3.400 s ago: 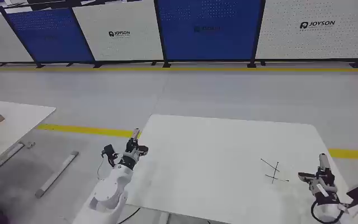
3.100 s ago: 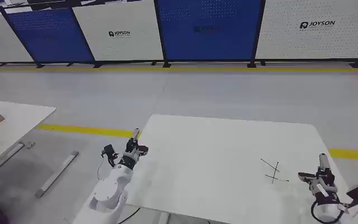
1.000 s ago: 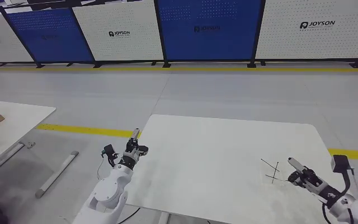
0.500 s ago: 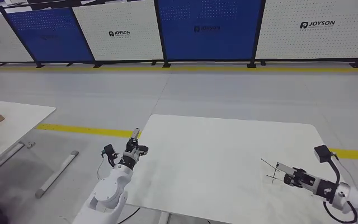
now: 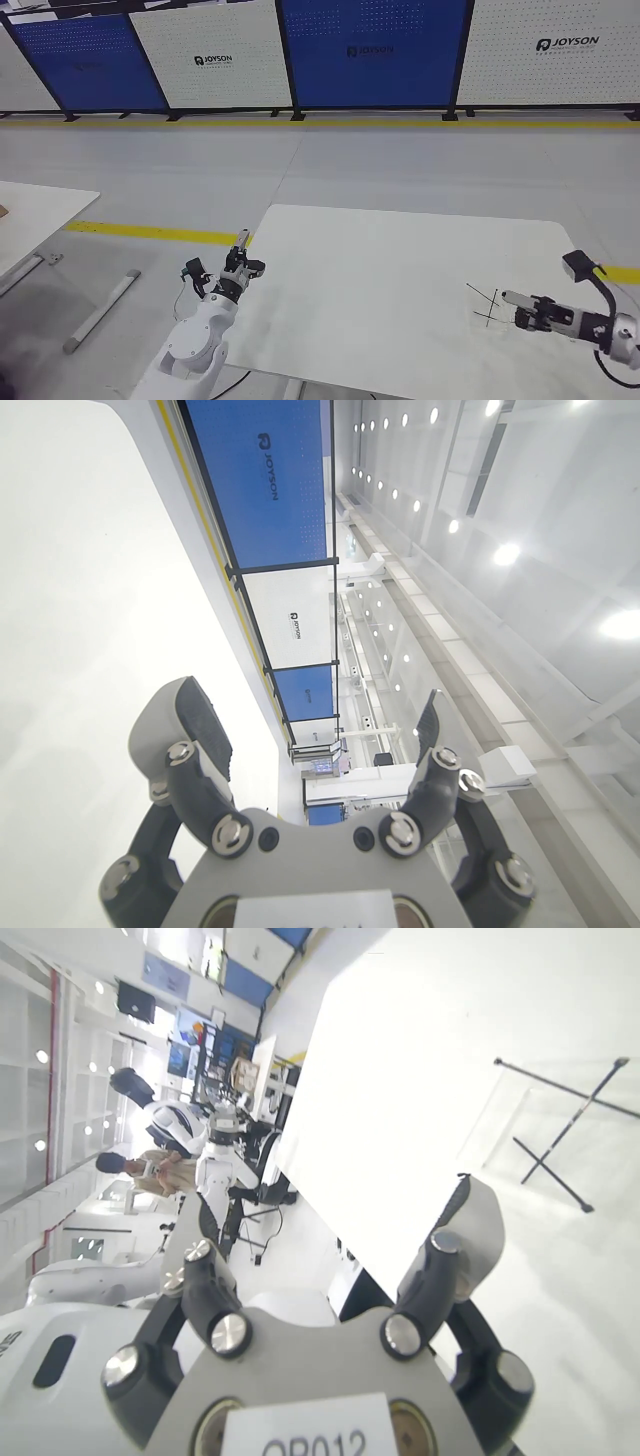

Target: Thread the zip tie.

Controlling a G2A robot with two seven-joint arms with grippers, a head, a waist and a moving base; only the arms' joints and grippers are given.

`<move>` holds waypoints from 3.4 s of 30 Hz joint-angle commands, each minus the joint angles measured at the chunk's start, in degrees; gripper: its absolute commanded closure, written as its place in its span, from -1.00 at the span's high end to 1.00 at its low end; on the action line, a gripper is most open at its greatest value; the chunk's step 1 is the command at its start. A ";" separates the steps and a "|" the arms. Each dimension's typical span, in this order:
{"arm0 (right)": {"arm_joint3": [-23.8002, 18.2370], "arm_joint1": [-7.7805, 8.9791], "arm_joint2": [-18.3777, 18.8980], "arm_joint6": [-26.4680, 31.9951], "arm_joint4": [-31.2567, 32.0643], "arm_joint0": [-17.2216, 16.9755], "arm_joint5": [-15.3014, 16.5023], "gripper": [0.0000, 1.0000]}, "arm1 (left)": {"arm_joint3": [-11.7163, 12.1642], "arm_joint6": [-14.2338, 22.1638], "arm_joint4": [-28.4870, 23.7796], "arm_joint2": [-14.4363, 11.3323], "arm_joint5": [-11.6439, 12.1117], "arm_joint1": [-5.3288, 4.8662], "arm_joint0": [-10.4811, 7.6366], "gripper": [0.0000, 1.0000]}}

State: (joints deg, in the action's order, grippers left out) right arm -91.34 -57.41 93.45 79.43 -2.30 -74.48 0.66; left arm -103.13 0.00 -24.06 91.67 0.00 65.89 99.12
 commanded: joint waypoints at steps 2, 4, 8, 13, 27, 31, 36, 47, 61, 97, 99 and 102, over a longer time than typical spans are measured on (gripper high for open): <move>2.77 1.89 -5.16 0.21 0.79 4.16 -1.18 1.00 | 0.00 0.00 0.00 0.00 0.00 0.00 0.00 1.00; 4.95 2.96 -8.51 0.21 0.10 6.78 -1.30 1.00 | 0.00 0.00 0.00 0.00 0.00 0.00 0.00 1.00; 11.51 4.79 -16.32 0.21 -3.62 12.82 -1.37 1.00 | 0.00 0.00 0.00 0.00 0.00 0.00 0.00 1.00; 12.05 4.87 -16.54 0.21 -4.43 13.26 -1.11 1.00 | 0.00 0.00 0.00 0.00 0.00 0.00 0.00 1.00; 8.68 7.39 -13.52 0.21 2.99 10.99 -6.98 1.00 | 0.00 0.00 0.00 0.00 0.00 0.00 0.00 1.00; 7.25 8.65 -15.63 0.21 5.87 11.75 -12.43 1.00 | 0.00 0.00 0.00 0.00 0.00 0.00 0.00 1.00; 7.87 9.08 -18.43 0.21 7.71 13.41 -15.12 1.00 | 0.00 0.00 0.00 0.00 0.00 0.00 0.00 1.00; 10.27 9.01 -19.69 0.21 7.45 14.75 -17.15 1.00 | 0.00 0.00 0.00 0.00 0.00 0.00 0.00 1.00; 16.84 8.42 -24.57 -0.27 6.53 20.21 -20.14 1.00 | 0.00 0.00 0.00 0.00 0.00 0.00 0.00 1.00; 20.64 8.33 -26.75 -4.23 10.22 19.49 -20.14 -0.10 | 0.00 0.00 0.00 0.00 0.00 0.00 0.00 1.00; 20.90 8.16 -27.14 -4.28 10.39 19.77 -20.14 -0.16 | 0.00 0.00 0.00 0.00 0.00 0.00 0.00 1.00; 21.08 8.01 -27.30 -4.24 10.73 20.00 -20.14 -0.20 | 0.00 0.00 0.00 0.00 0.00 0.00 0.00 1.00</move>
State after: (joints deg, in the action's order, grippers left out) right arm -70.28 -49.37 66.14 75.14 8.33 -54.51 -19.48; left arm -103.13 0.00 -24.06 91.67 0.00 65.89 99.12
